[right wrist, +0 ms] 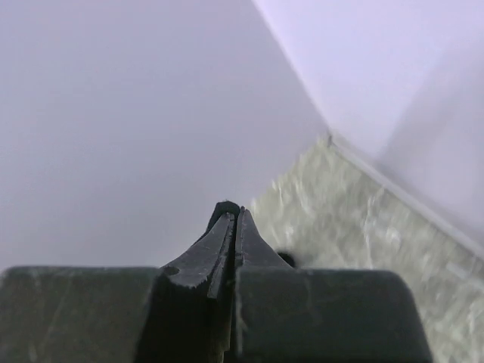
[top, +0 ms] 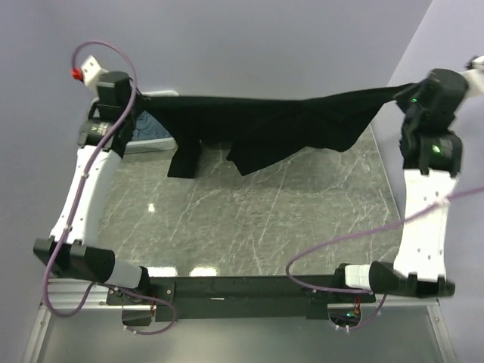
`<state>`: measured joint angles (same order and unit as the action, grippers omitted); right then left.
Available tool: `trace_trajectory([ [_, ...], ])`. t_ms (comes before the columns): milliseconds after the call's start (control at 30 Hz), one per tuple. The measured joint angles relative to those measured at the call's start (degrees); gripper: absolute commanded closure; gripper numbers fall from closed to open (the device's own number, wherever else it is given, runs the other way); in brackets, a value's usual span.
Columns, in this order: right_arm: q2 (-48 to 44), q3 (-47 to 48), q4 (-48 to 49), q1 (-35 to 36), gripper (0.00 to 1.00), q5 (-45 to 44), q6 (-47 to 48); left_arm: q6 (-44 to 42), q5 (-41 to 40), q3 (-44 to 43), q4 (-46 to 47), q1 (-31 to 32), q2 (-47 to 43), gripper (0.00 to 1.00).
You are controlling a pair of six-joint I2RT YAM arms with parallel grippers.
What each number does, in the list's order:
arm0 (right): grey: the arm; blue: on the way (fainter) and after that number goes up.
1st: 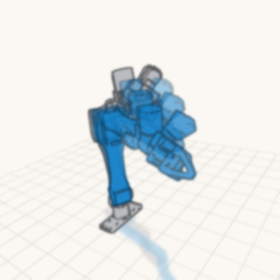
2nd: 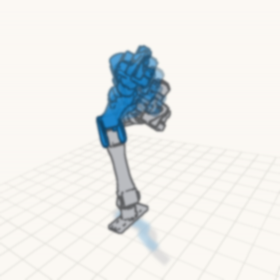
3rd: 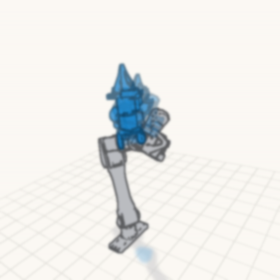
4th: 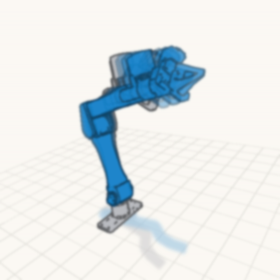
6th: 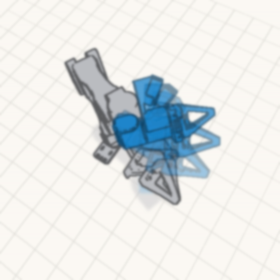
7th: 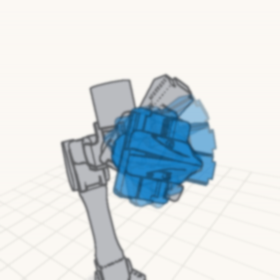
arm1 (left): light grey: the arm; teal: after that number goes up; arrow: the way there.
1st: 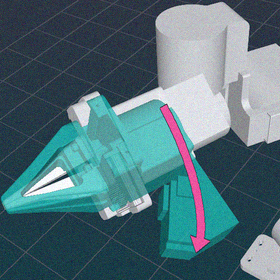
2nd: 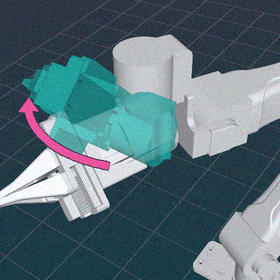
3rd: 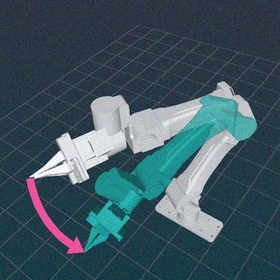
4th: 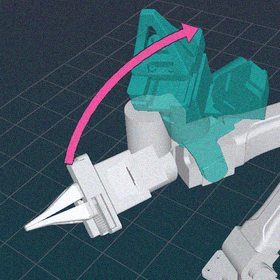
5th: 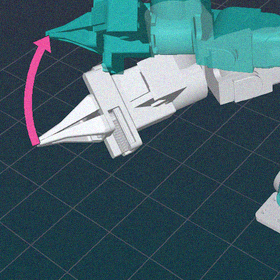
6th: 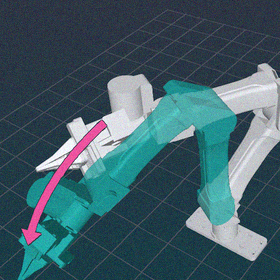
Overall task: Fold and stack the t-shirts
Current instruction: Flatten the tshirt out
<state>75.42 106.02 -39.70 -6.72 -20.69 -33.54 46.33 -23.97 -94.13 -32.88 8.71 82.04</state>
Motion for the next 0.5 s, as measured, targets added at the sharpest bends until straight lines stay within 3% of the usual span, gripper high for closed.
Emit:
trace_trajectory([
  [133,-7.6,3.1,-0.1,-1.1,1.00,-1.3,5.4,-2.6,1.9,-5.5,0.4,0.0,-5.1,0.99],
  [367,-24.9,1.8,4.2,-1.2,1.00,-1.4,16.2,-7.7,3.8,-4.6,1.6,0.0,-26.4,1.00],
  [500,-30.3,7.1,7.0,-1.3,1.00,-2.2,22.2,-10.3,5.4,-10.2,1.2,0.0,-34.2,1.00],
])
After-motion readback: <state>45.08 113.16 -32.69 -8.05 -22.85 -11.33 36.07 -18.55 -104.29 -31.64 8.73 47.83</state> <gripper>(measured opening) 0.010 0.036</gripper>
